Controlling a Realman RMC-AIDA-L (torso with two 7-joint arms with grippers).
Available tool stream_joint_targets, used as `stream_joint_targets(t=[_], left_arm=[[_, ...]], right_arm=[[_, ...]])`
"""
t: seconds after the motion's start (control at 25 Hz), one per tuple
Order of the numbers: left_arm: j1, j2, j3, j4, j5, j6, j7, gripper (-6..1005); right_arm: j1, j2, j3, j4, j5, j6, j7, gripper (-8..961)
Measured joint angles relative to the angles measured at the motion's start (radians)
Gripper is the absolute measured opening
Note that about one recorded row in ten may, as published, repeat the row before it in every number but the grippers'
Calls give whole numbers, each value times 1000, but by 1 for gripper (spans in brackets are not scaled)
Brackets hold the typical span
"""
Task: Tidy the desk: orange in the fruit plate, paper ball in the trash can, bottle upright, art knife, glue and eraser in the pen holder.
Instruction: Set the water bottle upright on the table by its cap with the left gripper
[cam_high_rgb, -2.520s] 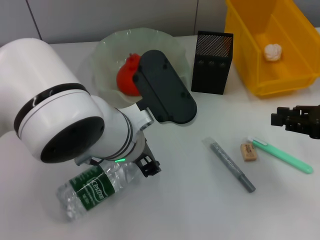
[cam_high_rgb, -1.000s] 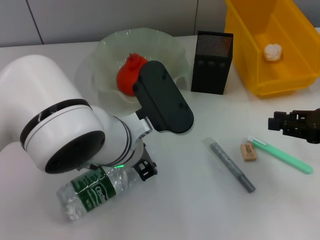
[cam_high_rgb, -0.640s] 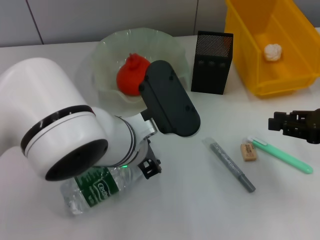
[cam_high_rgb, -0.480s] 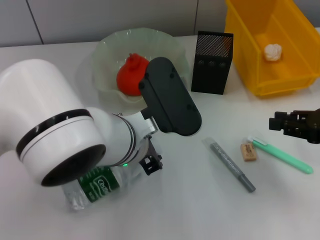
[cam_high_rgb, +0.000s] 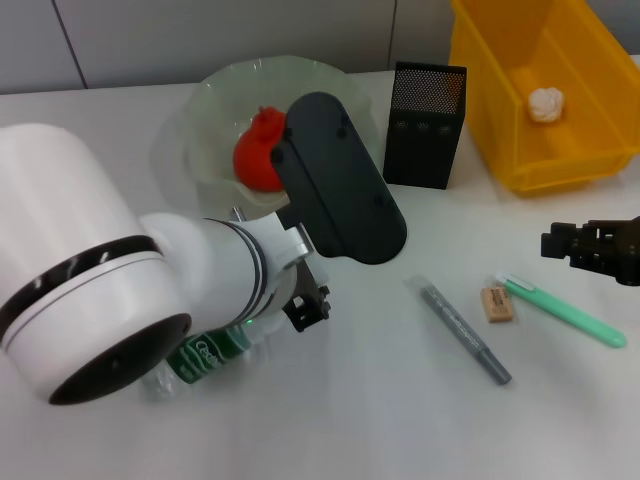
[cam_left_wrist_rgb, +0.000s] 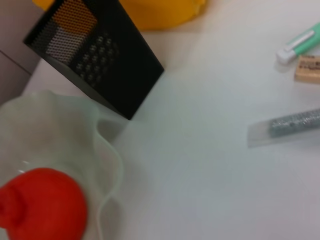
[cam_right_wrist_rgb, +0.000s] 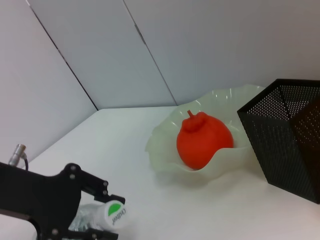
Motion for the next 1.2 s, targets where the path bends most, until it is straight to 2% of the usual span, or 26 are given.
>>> stream_joint_targets(t=[0.32,0.96,1.2], left_arm=[[54,2,-19,121,76,-37,-5,450],[160,5,-68,243,80,3,-5,444],[176,5,-71,260,78,14,-4,444]], right_arm=[[3,0,0,0,1,0,0,288],[8,-2,11,0,1,0,0,310],[8,-3,1,0,-2,4,-1,323]])
